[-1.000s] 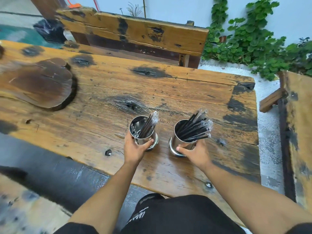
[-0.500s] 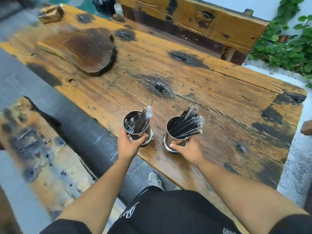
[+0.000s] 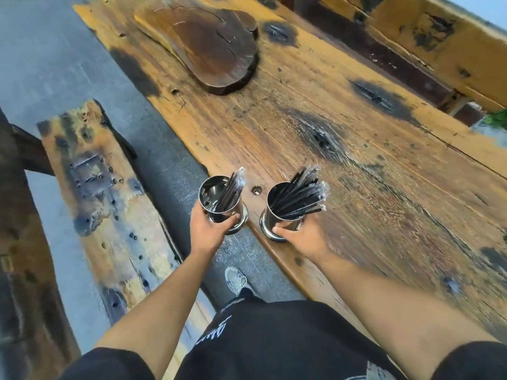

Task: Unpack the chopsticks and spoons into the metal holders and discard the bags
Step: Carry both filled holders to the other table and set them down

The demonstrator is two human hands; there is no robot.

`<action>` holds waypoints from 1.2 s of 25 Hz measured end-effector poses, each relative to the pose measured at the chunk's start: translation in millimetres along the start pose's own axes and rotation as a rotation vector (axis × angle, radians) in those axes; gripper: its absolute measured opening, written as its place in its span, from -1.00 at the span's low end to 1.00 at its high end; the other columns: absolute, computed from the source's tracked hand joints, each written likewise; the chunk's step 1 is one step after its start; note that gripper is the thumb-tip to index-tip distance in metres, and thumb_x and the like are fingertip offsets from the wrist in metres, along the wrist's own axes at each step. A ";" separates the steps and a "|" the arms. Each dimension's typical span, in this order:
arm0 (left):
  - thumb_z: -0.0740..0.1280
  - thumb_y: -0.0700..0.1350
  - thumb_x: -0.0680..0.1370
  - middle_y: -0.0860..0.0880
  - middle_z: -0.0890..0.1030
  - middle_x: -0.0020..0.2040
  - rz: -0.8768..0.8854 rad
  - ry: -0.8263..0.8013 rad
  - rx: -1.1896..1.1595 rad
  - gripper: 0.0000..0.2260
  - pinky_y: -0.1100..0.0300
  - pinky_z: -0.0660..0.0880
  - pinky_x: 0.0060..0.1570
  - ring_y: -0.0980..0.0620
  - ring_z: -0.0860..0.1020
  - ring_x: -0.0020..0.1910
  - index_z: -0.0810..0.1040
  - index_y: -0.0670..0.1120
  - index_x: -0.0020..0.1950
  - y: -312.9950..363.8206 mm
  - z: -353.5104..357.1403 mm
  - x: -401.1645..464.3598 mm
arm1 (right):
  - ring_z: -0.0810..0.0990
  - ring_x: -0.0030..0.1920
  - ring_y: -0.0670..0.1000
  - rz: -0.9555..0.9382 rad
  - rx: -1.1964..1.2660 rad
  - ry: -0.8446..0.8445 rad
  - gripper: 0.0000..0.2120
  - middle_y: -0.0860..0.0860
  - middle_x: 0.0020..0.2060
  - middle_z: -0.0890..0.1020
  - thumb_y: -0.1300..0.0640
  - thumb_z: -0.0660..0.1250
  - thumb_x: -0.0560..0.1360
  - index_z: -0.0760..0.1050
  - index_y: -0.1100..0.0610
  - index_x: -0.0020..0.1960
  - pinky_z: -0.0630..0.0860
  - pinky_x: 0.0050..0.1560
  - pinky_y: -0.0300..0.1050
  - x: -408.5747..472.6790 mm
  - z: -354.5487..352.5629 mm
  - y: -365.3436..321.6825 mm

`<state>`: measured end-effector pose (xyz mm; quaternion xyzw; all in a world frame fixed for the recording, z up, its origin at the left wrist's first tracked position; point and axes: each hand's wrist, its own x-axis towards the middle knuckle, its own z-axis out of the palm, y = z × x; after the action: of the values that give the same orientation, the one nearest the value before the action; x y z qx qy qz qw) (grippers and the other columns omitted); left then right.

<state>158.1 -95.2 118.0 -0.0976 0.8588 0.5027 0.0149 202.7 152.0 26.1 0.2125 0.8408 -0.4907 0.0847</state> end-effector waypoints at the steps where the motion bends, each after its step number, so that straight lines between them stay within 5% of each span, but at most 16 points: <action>1: 0.71 -0.06 0.26 0.20 0.55 0.08 -0.014 0.013 -0.012 -0.34 0.51 0.38 0.10 0.35 0.53 0.02 0.46 0.09 0.25 -5.9 -8.9 11.4 | 0.64 0.12 -0.14 0.004 -0.007 -0.011 -0.10 -0.16 0.05 0.68 -0.61 0.43 0.02 0.45 -0.15 0.21 0.55 0.27 0.03 7.7 11.1 -8.6; 7: 0.72 -0.09 0.25 0.27 0.56 0.06 -0.038 0.029 -0.043 -0.35 0.51 0.40 0.11 0.47 0.54 0.05 0.46 0.11 0.21 -47.8 -62.2 86.6 | 0.64 0.13 -0.13 -0.009 -0.065 -0.045 -0.11 -0.16 0.06 0.67 -0.61 0.44 0.05 0.44 -0.15 0.22 0.55 0.28 0.03 51.6 75.4 -71.5; 11: 0.70 0.01 0.25 0.10 0.58 0.17 -0.092 0.042 -0.044 -0.32 0.31 0.44 0.23 0.18 0.56 0.15 0.44 0.14 0.25 -77.1 -94.0 123.8 | 0.64 0.11 -0.14 -0.025 -0.082 -0.070 -0.13 -0.16 0.05 0.68 -0.61 0.43 0.08 0.50 -0.09 0.20 0.56 0.26 0.01 79.1 114.0 -115.0; 20: 0.67 0.13 0.25 0.06 0.58 0.22 -0.207 0.090 -0.019 -0.30 -0.01 0.49 0.36 0.04 0.55 0.25 0.44 0.12 0.30 -120.3 -138.3 201.8 | 0.65 -0.10 -0.34 -0.109 -0.059 -0.130 -0.79 -0.28 -0.18 0.72 -0.02 0.62 0.34 0.65 -0.03 -0.10 0.43 -0.03 -0.44 126.1 164.7 -216.5; 24: 0.65 0.22 0.22 0.07 0.59 0.22 -0.241 0.107 -0.022 -0.27 -0.07 0.50 0.36 0.02 0.55 0.26 0.45 0.11 0.30 -126.1 -144.5 259.1 | 0.67 -0.12 -0.30 -0.143 -0.052 -0.178 -0.81 -0.20 -0.17 0.74 0.02 0.62 0.37 0.62 -0.06 -0.13 0.50 -0.01 -0.41 172.6 180.2 -249.3; 26: 0.64 0.24 0.21 0.07 0.60 0.22 -0.245 0.132 -0.031 -0.24 -0.07 0.51 0.35 0.03 0.56 0.25 0.46 0.09 0.32 -123.4 -147.3 295.1 | 0.69 -0.09 -0.24 -0.174 -0.056 -0.192 -0.80 -0.19 -0.15 0.74 -0.03 0.61 0.36 0.64 -0.04 -0.10 0.59 0.07 -0.21 204.4 188.7 -265.4; 30: 0.67 0.17 0.22 0.04 0.61 0.23 -0.249 0.176 -0.020 -0.22 -0.04 0.51 0.35 0.04 0.58 0.23 0.46 0.01 0.35 -106.8 -161.1 359.1 | 0.66 0.02 -0.22 -0.177 -0.108 -0.226 -0.59 -0.19 -0.05 0.72 -0.23 0.57 0.28 0.65 -0.04 0.03 0.58 0.17 -0.11 261.5 205.7 -295.6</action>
<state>-162.8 -340.4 61.2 -0.2471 0.8331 0.4949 0.0006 -175.2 -80.0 63.9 0.0761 0.8664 -0.4712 0.1464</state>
